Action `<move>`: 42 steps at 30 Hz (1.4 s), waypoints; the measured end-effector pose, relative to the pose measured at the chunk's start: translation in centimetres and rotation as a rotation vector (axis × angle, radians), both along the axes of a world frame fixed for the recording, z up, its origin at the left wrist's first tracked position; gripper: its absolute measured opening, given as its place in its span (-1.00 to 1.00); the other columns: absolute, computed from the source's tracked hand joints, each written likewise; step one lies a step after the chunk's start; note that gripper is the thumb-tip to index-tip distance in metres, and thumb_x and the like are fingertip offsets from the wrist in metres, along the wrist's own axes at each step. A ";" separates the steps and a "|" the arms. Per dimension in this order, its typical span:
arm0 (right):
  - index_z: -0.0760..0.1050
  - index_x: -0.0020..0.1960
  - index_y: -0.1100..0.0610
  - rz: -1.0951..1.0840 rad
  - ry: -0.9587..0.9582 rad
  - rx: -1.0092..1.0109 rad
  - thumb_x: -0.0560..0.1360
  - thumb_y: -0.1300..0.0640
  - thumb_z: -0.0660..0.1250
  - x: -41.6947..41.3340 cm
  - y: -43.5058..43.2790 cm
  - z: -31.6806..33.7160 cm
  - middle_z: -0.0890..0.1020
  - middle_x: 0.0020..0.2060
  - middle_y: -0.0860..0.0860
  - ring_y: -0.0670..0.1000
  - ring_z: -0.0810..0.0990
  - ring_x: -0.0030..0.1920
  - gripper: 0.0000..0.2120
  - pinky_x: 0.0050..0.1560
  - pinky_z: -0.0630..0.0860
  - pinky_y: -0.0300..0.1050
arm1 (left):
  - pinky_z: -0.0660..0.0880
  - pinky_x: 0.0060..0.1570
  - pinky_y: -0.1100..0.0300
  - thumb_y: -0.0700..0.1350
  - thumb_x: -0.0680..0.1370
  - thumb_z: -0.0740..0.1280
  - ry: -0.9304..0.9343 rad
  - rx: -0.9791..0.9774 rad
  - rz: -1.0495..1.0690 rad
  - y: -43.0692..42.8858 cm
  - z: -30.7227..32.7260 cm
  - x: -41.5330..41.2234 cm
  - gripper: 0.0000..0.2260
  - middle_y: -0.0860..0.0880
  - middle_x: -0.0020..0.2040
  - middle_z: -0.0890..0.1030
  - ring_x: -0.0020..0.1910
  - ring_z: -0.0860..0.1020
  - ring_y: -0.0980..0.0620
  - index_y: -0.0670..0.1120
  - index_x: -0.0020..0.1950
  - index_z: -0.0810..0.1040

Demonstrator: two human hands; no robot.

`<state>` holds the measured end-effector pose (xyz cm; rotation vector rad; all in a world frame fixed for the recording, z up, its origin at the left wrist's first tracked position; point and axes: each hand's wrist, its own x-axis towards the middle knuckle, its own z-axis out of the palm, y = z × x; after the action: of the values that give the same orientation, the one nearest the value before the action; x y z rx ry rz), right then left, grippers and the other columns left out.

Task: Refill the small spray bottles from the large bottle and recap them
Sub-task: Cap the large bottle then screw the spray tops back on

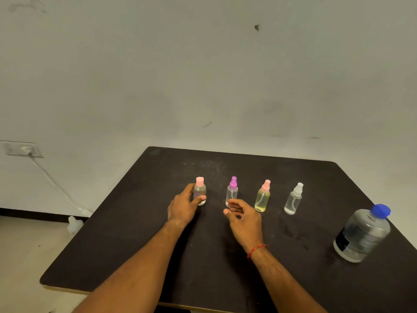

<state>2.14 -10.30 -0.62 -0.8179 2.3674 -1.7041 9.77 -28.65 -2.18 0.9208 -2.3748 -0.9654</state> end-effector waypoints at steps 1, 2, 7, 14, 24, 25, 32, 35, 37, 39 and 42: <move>0.59 0.18 0.06 -0.012 -0.005 -0.007 0.45 0.20 0.49 -0.3 0.4 -0.1 0.66 -0.01 -0.12 -0.20 0.63 -0.04 -0.69 -0.05 0.51 -0.43 | 0.52 0.18 -0.06 0.18 0.61 0.34 -0.005 0.001 -0.003 0.1 0.0 -0.3 -0.57 0.05 0.35 0.60 0.29 0.57 -0.05 0.12 0.44 0.40; 0.59 0.17 0.06 -0.022 -0.012 -0.011 0.44 0.21 0.49 -0.5 0.8 -0.2 0.66 -0.03 -0.13 -0.21 0.63 -0.05 -0.69 -0.06 0.51 -0.44 | 0.52 0.19 -0.07 0.19 0.61 0.33 -0.010 -0.001 -0.005 0.2 0.1 -0.5 -0.57 0.05 0.36 0.60 0.30 0.57 -0.06 0.12 0.45 0.40; 0.59 0.15 0.02 -0.048 -0.033 -0.004 0.45 0.19 0.48 -1.5 2.3 -0.8 0.64 -0.05 -0.16 -0.20 0.63 -0.05 -0.71 -0.02 0.54 -0.38 | 0.51 0.21 -0.07 0.20 0.61 0.33 -0.030 -0.019 0.007 0.6 0.1 -1.2 -0.57 0.06 0.35 0.60 0.30 0.57 -0.05 0.14 0.45 0.40; 0.59 0.17 0.04 -0.083 -0.048 -0.014 0.44 0.18 0.49 -2.6 3.4 -1.1 0.66 -0.01 -0.11 -0.16 0.63 -0.02 -0.69 0.09 0.57 -0.26 | 0.50 0.18 -0.04 0.17 0.61 0.35 -0.004 -0.035 -0.004 0.7 -0.1 -0.8 -0.59 0.06 0.35 0.61 0.30 0.58 -0.06 0.13 0.44 0.44; 0.58 0.18 0.04 -0.107 -0.035 -0.022 0.43 0.18 0.50 -3.2 5.4 -1.2 0.66 -0.01 -0.09 -0.15 0.63 -0.01 -0.67 0.08 0.57 -0.26 | 0.53 0.22 -0.07 0.15 0.60 0.37 0.009 -0.009 0.001 1.0 -0.1 -0.5 -0.57 0.03 0.34 0.62 0.28 0.59 -0.08 0.10 0.44 0.45; 0.58 0.18 0.04 -0.107 -0.035 -0.020 0.43 0.18 0.50 -3.3 5.6 -1.2 0.66 0.00 -0.09 -0.15 0.63 -0.01 -0.66 0.08 0.57 -0.26 | 0.52 0.24 -0.07 0.14 0.60 0.38 0.018 -0.004 0.001 1.0 -0.1 -0.5 -0.55 0.02 0.35 0.61 0.30 0.58 -0.08 0.08 0.46 0.43; 0.58 0.19 0.06 -0.105 -0.028 0.002 0.44 0.17 0.50 -3.4 6.5 -1.1 0.66 0.01 -0.08 -0.15 0.62 0.01 -0.66 0.10 0.57 -0.25 | 0.46 0.24 0.09 0.04 0.56 0.46 0.160 0.068 0.013 1.6 0.0 0.5 -0.56 0.06 0.32 0.63 0.32 0.57 -0.02 0.06 0.41 0.47; 0.58 0.20 0.06 -0.104 -0.030 0.010 0.44 0.17 0.50 -3.4 6.8 -1.0 0.66 0.02 -0.08 -0.16 0.62 0.01 -0.66 0.08 0.56 -0.29 | 0.43 0.22 0.14 0.04 0.57 0.46 0.174 0.079 0.017 2.2 0.1 1.0 -0.59 0.07 0.31 0.64 0.32 0.57 0.01 0.06 0.39 0.49; 0.58 0.20 0.06 -0.101 -0.030 0.008 0.44 0.17 0.50 -3.3 6.9 -0.9 0.66 0.01 -0.08 -0.16 0.62 0.01 -0.66 0.06 0.54 -0.33 | 0.43 0.21 0.15 0.03 0.58 0.45 0.187 0.083 0.016 2.5 0.2 1.3 -0.61 0.06 0.31 0.63 0.32 0.56 0.01 0.06 0.39 0.49; 0.58 0.19 0.06 -0.103 -0.030 0.007 0.43 0.17 0.50 -3.1 6.9 -0.7 0.66 -0.01 -0.09 -0.17 0.62 -0.01 -0.67 0.04 0.55 -0.35 | 0.42 0.21 0.16 0.03 0.59 0.44 0.195 0.092 0.016 2.8 0.3 1.5 -0.62 0.06 0.31 0.63 0.31 0.56 0.02 0.05 0.39 0.49; 0.58 0.18 0.05 -0.092 -0.022 0.004 0.44 0.16 0.49 -2.9 7.0 -0.6 0.65 -0.01 -0.10 -0.17 0.62 -0.01 -0.67 0.03 0.54 -0.36 | 0.43 0.22 0.17 0.05 0.59 0.43 0.201 0.097 0.010 3.0 0.0 2.0 -0.63 0.09 0.30 0.63 0.30 0.56 0.06 0.06 0.38 0.50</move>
<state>-0.79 -3.25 -1.24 -0.6965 2.4291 -1.7313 11.76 -25.61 -2.20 0.8277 -2.1707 -1.1220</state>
